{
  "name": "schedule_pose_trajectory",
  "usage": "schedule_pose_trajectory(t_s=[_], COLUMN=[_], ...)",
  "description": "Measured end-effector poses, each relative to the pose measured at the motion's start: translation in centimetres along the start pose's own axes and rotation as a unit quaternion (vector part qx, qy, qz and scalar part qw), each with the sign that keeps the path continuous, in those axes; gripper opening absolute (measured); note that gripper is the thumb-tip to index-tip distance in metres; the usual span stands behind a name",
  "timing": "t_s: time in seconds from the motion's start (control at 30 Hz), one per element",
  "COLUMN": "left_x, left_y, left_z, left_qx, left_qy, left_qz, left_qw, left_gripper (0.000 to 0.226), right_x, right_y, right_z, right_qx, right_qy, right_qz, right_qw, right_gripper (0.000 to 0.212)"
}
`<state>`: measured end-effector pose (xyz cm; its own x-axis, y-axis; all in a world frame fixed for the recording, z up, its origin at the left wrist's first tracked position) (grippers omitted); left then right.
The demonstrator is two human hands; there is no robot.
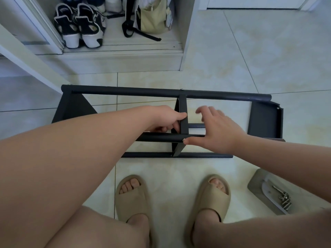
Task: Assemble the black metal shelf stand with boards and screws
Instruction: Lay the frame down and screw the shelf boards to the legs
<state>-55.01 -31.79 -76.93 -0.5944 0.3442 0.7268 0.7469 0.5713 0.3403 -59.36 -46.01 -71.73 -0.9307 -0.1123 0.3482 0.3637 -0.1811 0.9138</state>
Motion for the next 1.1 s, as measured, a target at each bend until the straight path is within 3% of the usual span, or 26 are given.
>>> schedule_pose_trajectory(t_s=[0.07, 0.13, 0.37, 0.5, 0.67, 1.1], left_x=[-0.1, -0.1, -0.4, -1.3, -2.9, -3.9], left_y=[-0.5, -1.4, -2.5, -2.2, -1.3, -0.8], left_z=[0.5, 1.0, 1.9, 2.2, 2.0, 4.3], left_qx=[0.036, 0.059, 0.117, 0.153, 0.202, 0.265], left_qy=[0.019, 0.037, 0.065, 0.076, 0.058, 0.051], left_qz=[0.043, 0.092, 0.233, 0.227, 0.195, 0.242], left_qw=[0.998, 0.993, 0.963, 0.959, 0.958, 0.932], left_gripper=[0.062, 0.062, 0.056, 0.046, 0.050, 0.024], right_x=[0.2, 0.0, -1.6, -1.6, -1.8, -2.3], right_y=[0.9, 0.7, -1.5, -1.6, -1.6, -1.5], right_z=[0.7, 1.2, 1.6, 1.6, 1.7, 1.7], right_qx=[0.052, 0.085, 0.149, 0.141, 0.132, 0.120], right_qy=[0.048, 0.079, 0.147, 0.162, 0.173, 0.197], right_qz=[-0.065, -0.063, -0.010, -0.033, -0.041, -0.077], right_qw=[0.995, 0.991, 0.978, 0.976, 0.975, 0.970], right_gripper=[0.112, 0.121, 0.118, 0.116, 0.115, 0.115])
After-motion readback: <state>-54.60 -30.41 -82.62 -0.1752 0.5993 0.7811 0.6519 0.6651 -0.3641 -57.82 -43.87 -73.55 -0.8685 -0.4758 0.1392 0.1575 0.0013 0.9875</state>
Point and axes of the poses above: each hand's wrist, its own x-axis away from the middle knuckle, its own y-axis out of the back of the hand, z = x × y, the point moved 9 cm from there along -x, towards the middle knuckle, and after that the axes turned 4 degrees about -y, right-handed, at the moved point
